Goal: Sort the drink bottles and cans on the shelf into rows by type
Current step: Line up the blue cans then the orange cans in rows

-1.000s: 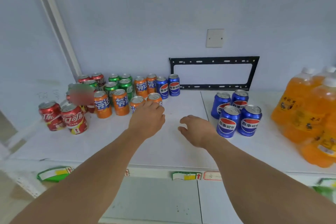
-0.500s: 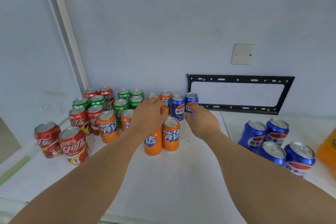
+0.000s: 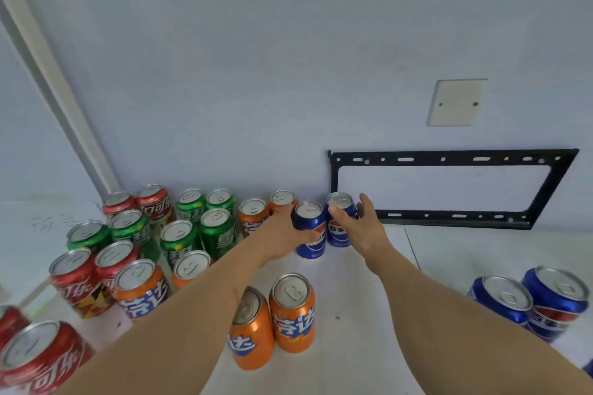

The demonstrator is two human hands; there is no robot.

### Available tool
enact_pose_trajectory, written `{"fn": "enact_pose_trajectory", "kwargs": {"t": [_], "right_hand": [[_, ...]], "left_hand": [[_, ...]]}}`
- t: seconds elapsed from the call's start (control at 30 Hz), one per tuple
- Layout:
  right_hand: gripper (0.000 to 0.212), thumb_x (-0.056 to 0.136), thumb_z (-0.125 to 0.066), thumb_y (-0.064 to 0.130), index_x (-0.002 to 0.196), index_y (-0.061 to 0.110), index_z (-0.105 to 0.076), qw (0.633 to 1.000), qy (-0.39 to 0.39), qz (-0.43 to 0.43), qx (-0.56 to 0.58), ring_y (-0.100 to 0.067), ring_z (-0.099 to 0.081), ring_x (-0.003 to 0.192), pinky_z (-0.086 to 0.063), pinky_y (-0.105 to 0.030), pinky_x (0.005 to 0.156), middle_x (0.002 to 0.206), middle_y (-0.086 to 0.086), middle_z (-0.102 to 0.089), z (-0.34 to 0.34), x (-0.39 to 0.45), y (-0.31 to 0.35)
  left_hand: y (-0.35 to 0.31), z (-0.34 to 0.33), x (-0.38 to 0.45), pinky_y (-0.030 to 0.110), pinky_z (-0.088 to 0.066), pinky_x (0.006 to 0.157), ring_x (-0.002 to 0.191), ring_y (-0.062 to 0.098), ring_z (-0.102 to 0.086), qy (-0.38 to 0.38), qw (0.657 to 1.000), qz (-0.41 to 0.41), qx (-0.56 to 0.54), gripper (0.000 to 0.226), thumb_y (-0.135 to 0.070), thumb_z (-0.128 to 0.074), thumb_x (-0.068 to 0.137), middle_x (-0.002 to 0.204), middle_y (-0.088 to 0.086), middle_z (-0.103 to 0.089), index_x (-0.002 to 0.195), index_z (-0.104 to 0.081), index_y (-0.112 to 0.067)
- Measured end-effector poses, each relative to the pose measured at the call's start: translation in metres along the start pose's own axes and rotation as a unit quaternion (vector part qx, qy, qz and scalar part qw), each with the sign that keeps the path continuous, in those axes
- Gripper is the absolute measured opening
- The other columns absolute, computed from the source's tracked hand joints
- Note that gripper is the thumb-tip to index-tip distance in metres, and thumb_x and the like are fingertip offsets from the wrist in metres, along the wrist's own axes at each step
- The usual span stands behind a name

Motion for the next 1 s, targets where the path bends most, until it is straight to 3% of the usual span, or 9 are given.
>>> {"fn": "enact_pose_trajectory", "kwargs": {"t": [0.1, 0.17, 0.23, 0.4, 0.5, 0.63, 0.73, 0.9, 1.0], "right_hand": [[0.096, 0.07, -0.078, 0.054, 0.149, 0.028, -0.03, 0.999, 0.032, -0.013, 0.012, -0.02, -0.053, 0.12, -0.047, -0.032, 0.091, 0.136, 0.007, -0.05, -0.008, 0.015, -0.011], [0.074, 0.062, -0.081, 0.054, 0.127, 0.034, -0.051, 0.998, 0.05, -0.024, 0.035, -0.017, -0.062, 0.108, -0.053, -0.026, 0.078, 0.122, 0.006, -0.062, -0.012, 0.02, -0.017], [0.06, 0.057, -0.079, 0.056, 0.109, 0.039, -0.055, 0.996, 0.062, -0.031, 0.047, -0.012, -0.064, 0.098, -0.05, -0.021, 0.066, 0.112, 0.006, -0.066, -0.015, 0.02, -0.018], [0.054, 0.068, -0.073, 0.06, 0.111, 0.031, -0.057, 0.997, 0.039, -0.041, 0.056, -0.014, -0.066, 0.094, -0.051, -0.022, 0.066, 0.108, 0.003, -0.068, -0.008, 0.023, -0.02], [0.059, 0.073, -0.071, 0.062, 0.116, 0.024, -0.057, 0.997, -0.003, -0.062, 0.048, -0.017, -0.066, 0.093, -0.052, -0.027, 0.067, 0.105, 0.001, -0.068, 0.003, 0.021, -0.026], [0.064, 0.07, -0.068, 0.068, 0.113, 0.022, -0.055, 0.993, -0.04, -0.083, 0.08, -0.02, -0.065, 0.092, -0.052, -0.03, 0.063, 0.104, -0.002, -0.067, 0.01, 0.014, -0.032], [0.072, 0.068, -0.068, 0.07, 0.118, 0.02, -0.054, 0.987, -0.042, -0.104, 0.115, -0.024, -0.064, 0.097, -0.054, -0.034, 0.066, 0.108, -0.005, -0.066, 0.01, 0.006, -0.03], [0.073, 0.067, -0.065, 0.075, 0.114, 0.02, -0.058, 0.979, -0.058, -0.109, 0.162, -0.022, -0.069, 0.087, -0.054, -0.03, 0.057, 0.099, -0.006, -0.071, 0.016, -0.009, -0.014], [0.074, 0.061, -0.068, 0.077, 0.106, 0.02, -0.058, 0.977, -0.054, -0.115, 0.172, -0.022, -0.071, 0.083, -0.055, -0.029, 0.054, 0.094, -0.005, -0.072, 0.021, -0.021, 0.001]], "left_hand": [[-0.001, -0.007, 0.012, 0.042, -0.05, 0.1, 0.11, 0.013, -0.062, 0.003, 1.0, -0.012, 0.017, 0.068, -0.044, -0.081, 0.073, 0.121, -0.007, -0.065, 0.13, -0.048, -0.028], [-0.001, -0.006, 0.021, 0.042, -0.053, 0.097, 0.105, 0.013, -0.064, -0.008, 1.0, -0.006, 0.013, 0.064, -0.041, -0.083, 0.072, 0.116, -0.005, -0.067, 0.126, -0.052, -0.025], [0.0, -0.007, 0.026, 0.041, -0.054, 0.094, 0.104, 0.016, -0.065, -0.006, 1.0, 0.008, 0.029, 0.066, -0.041, -0.083, 0.071, 0.114, -0.003, -0.067, 0.125, -0.052, -0.022], [0.006, -0.015, 0.032, 0.035, -0.05, 0.092, 0.113, 0.02, -0.06, -0.012, 0.999, 0.038, 0.006, 0.079, -0.039, -0.086, 0.07, 0.123, -0.001, -0.062, 0.134, -0.044, -0.02], [0.007, -0.012, 0.034, 0.039, -0.054, 0.094, 0.108, 0.017, -0.063, -0.006, 0.999, 0.044, -0.028, 0.069, -0.037, -0.087, 0.068, 0.117, -0.002, -0.067, 0.125, -0.053, -0.022], [0.005, -0.008, 0.025, 0.034, -0.055, 0.086, 0.103, 0.016, -0.067, 0.018, 0.989, 0.049, -0.137, 0.055, -0.033, -0.088, 0.066, 0.108, -0.005, -0.071, 0.113, -0.061, -0.029], [-0.006, -0.002, 0.013, 0.038, -0.054, 0.09, 0.103, 0.018, -0.068, 0.017, 0.976, 0.039, -0.213, 0.055, -0.037, -0.089, 0.062, 0.107, -0.005, -0.073, 0.111, -0.062, -0.034], [-0.034, 0.009, -0.012, 0.051, -0.053, 0.095, 0.102, 0.024, -0.071, -0.015, 0.942, 0.003, -0.336, 0.062, -0.042, -0.088, 0.058, 0.108, 0.001, -0.075, 0.114, -0.064, -0.032], [-0.048, 0.014, -0.03, 0.053, -0.057, 0.088, 0.093, 0.025, -0.073, -0.043, 0.914, -0.001, -0.405, 0.063, -0.044, -0.086, 0.059, 0.103, 0.004, -0.076, 0.116, -0.064, -0.028]]}}
Point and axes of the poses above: each hand's wrist, its own x-axis towards the middle knuckle, its own z-axis out of the back of the hand, y = z × x, the point moved 8 cm from there along x, towards the middle knuckle
